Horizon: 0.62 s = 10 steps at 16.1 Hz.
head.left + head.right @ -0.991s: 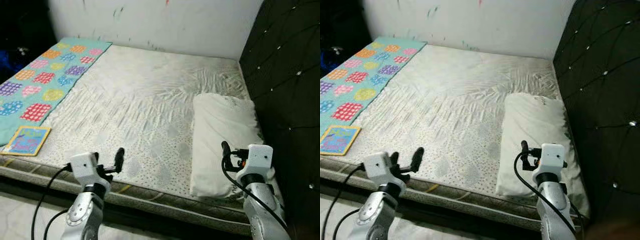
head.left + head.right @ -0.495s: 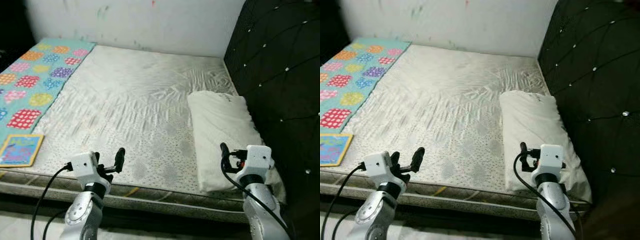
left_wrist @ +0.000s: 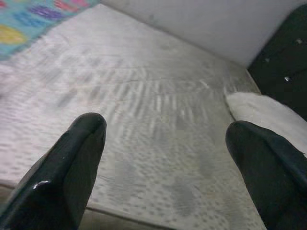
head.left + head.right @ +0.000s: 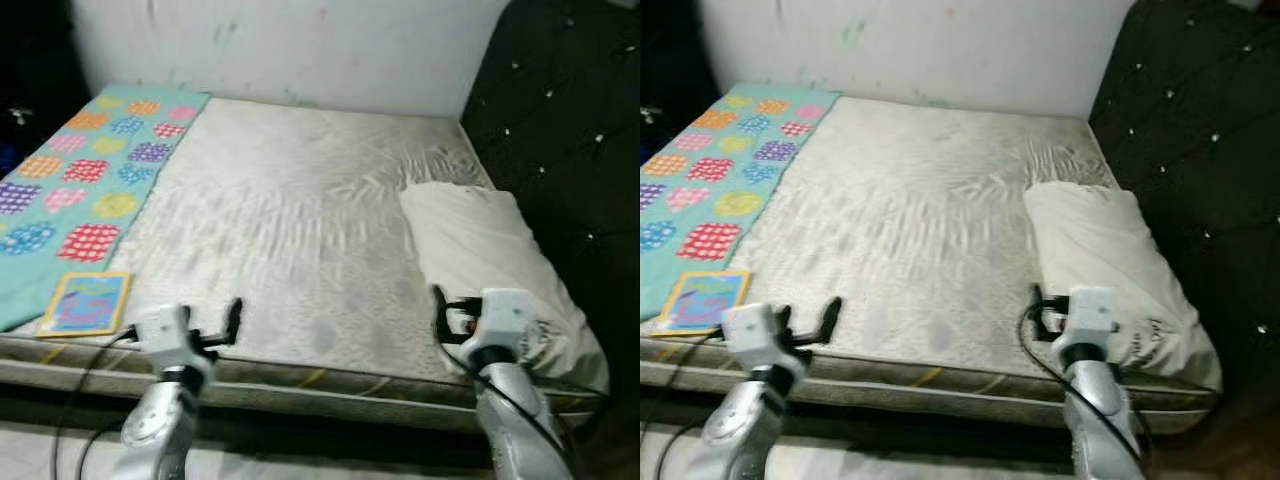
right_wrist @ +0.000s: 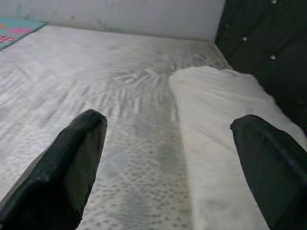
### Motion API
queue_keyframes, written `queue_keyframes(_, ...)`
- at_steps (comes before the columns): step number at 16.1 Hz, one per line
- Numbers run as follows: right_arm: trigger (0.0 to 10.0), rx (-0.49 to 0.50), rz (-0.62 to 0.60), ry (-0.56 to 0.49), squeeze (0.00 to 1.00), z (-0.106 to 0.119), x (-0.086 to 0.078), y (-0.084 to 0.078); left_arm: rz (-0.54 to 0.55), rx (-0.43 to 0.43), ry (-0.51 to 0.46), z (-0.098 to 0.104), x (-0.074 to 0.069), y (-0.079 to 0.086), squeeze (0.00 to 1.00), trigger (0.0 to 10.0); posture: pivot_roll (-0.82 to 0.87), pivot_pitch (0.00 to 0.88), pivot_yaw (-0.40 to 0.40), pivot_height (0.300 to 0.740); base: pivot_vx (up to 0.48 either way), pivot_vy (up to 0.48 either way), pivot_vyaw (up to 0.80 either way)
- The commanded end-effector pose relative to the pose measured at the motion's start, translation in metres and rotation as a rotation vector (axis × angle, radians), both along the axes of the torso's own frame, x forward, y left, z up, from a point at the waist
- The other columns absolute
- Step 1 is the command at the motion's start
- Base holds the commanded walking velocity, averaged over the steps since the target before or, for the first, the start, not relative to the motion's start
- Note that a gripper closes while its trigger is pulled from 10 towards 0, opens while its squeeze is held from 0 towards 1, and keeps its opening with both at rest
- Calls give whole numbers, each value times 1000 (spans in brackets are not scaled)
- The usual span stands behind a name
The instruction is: Clean up the room
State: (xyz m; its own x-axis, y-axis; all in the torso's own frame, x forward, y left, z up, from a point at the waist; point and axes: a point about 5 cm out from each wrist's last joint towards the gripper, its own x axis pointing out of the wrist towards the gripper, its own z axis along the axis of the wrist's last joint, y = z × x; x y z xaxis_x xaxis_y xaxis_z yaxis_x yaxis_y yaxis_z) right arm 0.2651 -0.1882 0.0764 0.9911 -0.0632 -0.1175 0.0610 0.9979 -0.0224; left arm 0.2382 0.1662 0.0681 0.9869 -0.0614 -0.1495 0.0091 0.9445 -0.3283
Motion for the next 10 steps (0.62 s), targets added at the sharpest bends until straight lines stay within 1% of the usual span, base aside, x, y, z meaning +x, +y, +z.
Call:
queue_keyframes(1, 10000, -17, -24, -3, 0, 3, -1, -10, -37, -17, -2, 1, 2, -11, 0, 10000, -84, 0, -18, 740, 0, 480, 0)
queue_keyframes(2, 10000, -17, -23, -1, 0, 3, -1, -10, -38, -14, -9, 1, 2, -12, 0, 10000, -84, 0, -18, 740, 0, 289, 0)
queue_keyframes(4, 10000, -17, -22, 2, 0, 2, 0, -10, -70, -22, -35, 4, 2, -15, 0, 10000, -85, 0, -18, 740, 0, 0, 0)
queue_keyframes(8, 10000, -19, -22, 9, 0, 1, -1, -10, -89, -32, -42, 4, 2, -17, 0, 10000, -85, 0, -18, 740, 0, 0, 0)
queue_keyframes(10, 10000, -19, -22, 12, 0, 1, -1, -10, -95, -34, -44, 4, 1, -17, 0, 10000, -85, 0, -18, 740, 261, 0, 0)
